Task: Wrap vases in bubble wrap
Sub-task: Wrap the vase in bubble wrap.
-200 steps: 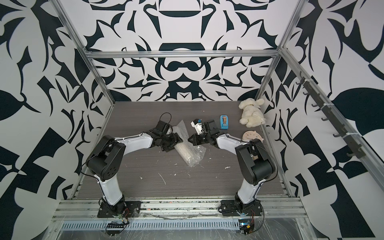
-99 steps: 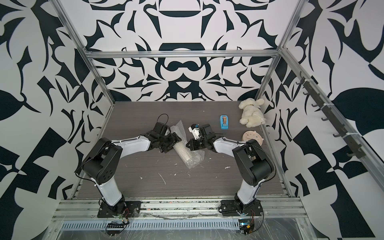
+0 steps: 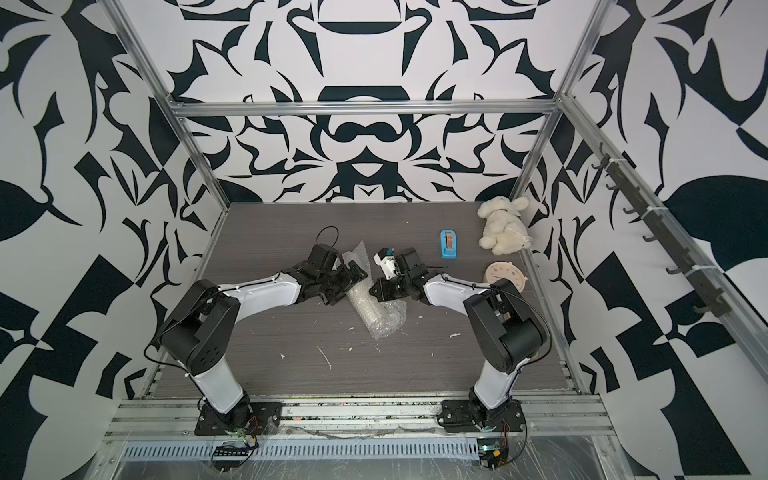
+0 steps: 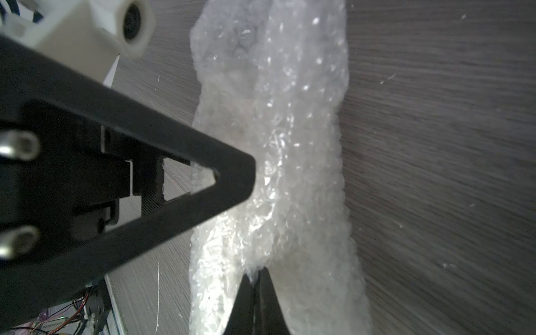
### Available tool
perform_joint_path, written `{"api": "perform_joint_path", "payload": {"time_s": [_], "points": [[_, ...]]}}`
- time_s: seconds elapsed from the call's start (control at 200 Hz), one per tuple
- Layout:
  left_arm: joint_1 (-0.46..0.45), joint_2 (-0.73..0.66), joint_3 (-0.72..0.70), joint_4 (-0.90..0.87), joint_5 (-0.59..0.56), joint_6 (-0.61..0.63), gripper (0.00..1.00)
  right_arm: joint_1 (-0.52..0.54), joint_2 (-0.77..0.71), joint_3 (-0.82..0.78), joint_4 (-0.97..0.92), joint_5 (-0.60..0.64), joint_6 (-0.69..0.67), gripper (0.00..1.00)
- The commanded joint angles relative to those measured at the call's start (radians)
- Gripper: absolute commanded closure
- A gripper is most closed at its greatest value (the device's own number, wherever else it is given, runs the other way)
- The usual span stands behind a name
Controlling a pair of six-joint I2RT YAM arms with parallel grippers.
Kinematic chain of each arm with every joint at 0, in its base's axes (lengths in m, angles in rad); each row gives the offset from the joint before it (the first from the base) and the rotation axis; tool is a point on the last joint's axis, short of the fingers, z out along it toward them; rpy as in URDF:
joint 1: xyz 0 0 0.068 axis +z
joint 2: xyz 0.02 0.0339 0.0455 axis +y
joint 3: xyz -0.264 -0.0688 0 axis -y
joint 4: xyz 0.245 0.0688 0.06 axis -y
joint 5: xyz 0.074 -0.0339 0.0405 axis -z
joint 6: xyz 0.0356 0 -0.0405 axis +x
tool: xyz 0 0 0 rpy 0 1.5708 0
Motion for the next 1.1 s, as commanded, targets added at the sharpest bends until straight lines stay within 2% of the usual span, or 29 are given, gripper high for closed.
{"api": "perform_joint_path", "payload": {"time_s": [0.0,0.275,0.4,0.535,0.625,0.655,0.915,0.985,1.1], "points": [[-0.019,-0.004,0.046,0.0,0.011,0.003,0.01,0.025,-0.035,0.045,-0.017,-0.002,-0.015,0.94],[-0.026,0.011,0.059,-0.011,0.007,0.001,0.0,0.044,-0.042,0.042,-0.012,0.002,-0.008,0.93],[-0.027,0.036,0.07,-0.016,0.013,-0.001,0.03,0.055,-0.058,0.042,-0.011,0.002,-0.006,0.92],[-0.027,0.05,0.075,-0.047,0.009,-0.001,0.13,0.056,-0.083,0.032,-0.012,0.001,-0.007,0.88],[-0.025,0.051,0.069,-0.061,-0.003,-0.005,0.14,0.057,-0.102,0.018,-0.012,-0.002,-0.006,0.84],[-0.025,0.052,0.069,-0.068,-0.007,-0.006,0.19,0.056,-0.108,0.013,-0.011,-0.005,-0.005,0.83],[-0.019,0.056,0.078,-0.103,-0.031,-0.015,0.29,0.057,-0.201,-0.087,0.056,-0.064,0.059,0.77],[-0.018,0.055,0.077,-0.103,-0.032,-0.014,0.31,0.056,-0.243,-0.113,0.046,-0.037,0.063,0.76],[-0.016,0.058,0.075,-0.101,-0.031,-0.02,0.33,0.056,-0.334,-0.153,0.0,0.089,0.069,0.71]]}}
